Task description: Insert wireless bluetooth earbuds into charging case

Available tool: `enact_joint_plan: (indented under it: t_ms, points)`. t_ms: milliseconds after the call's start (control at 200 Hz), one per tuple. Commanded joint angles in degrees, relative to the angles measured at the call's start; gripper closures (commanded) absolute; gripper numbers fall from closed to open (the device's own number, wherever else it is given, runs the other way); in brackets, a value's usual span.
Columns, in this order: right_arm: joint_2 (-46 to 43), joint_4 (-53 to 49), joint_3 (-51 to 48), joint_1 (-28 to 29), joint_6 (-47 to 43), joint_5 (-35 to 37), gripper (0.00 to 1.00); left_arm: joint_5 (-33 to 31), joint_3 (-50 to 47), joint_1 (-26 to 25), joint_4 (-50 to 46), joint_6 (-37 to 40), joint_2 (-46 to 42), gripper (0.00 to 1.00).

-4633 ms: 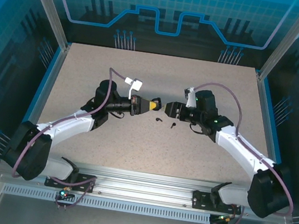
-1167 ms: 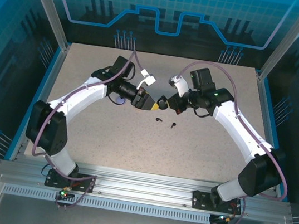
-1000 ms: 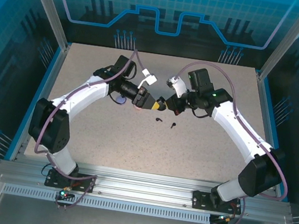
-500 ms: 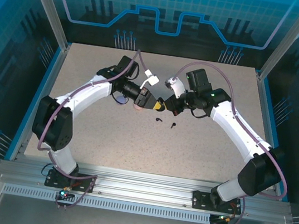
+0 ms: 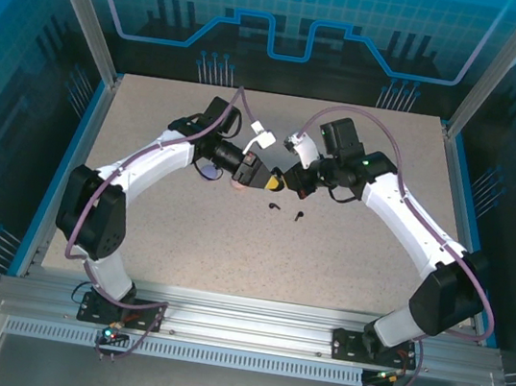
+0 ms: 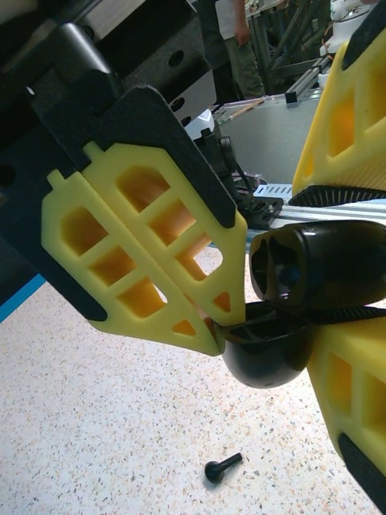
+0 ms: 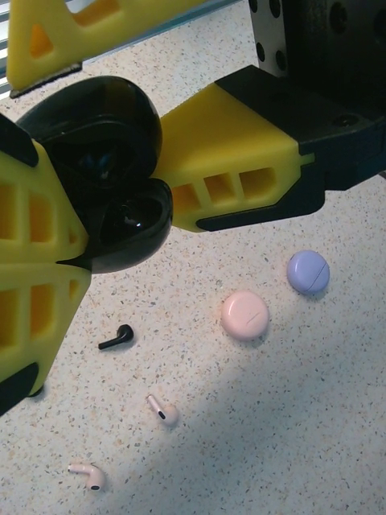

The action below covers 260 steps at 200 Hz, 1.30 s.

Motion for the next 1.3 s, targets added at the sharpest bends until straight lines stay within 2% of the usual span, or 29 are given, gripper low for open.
enact_joint_plan:
  t_ms: [0, 105, 245, 435, 465, 530, 585, 805, 1025, 1186, 1296]
  points:
    - [0.98, -0.24, 1.82, 1.11, 0.07, 0.08, 1.00, 1.98, -0.32, -0.47, 1.85, -0.15, -0.50, 0.64]
    - [1.12, -0.13, 1.82, 1.11, 0.16, 0.41, 1.00, 2.00, -0.74, -0.43, 2.43, -0.26, -0.70, 0.72]
    - [1.20, 0.22, 1.81, 1.09, 0.42, 0.51, 1.00, 1.91, -1.08, -0.27, 2.47, -0.17, -0.87, 0.74]
    - [1.29, 0.53, 2.05, 1.04, 1.22, 1.01, 1.00, 1.55, -2.10, -0.13, 3.65, -0.57, -1.53, 1.00]
    - [1.21, 0.57, 2.17, 0.96, 1.67, 1.59, 1.00, 1.35, -2.43, -0.04, 4.15, -0.84, -1.79, 1.00]
    - [0.67, 1.21, 2.10, 0.26, 3.24, 1.36, 0.81, 0.45, -3.92, 0.05, 6.08, -1.71, -2.90, 1.00]
    - [-0.36, 1.74, 1.76, -0.56, 4.46, 0.94, 0.71, -0.50, -5.61, 0.42, 8.12, -2.64, -4.44, 1.00]
    - [-7.64, 3.88, -2.37, -4.04, 9.54, -5.23, 0.54, -6.77, -14.45, 2.54, 18.80, -8.25, -12.83, 1.00]
    - [-8.88, 4.11, -8.48, -4.44, 17.23, -3.24, 0.47, -17.23, -27.98, 3.15, 36.83, -16.08, -25.31, 1.00]
    - [-3.93, 4.15, -10.91, -2.32, 21.37, 4.21, 0.46, -26.20, -38.44, 3.07, 52.63, -20.54, -34.52, 1.00]
    - [0.81, 4.33, -10.40, -0.65, 20.81, 6.57, 0.45, -30.60, -41.22, 3.06, 55.59, -22.08, -39.28, 1.00]
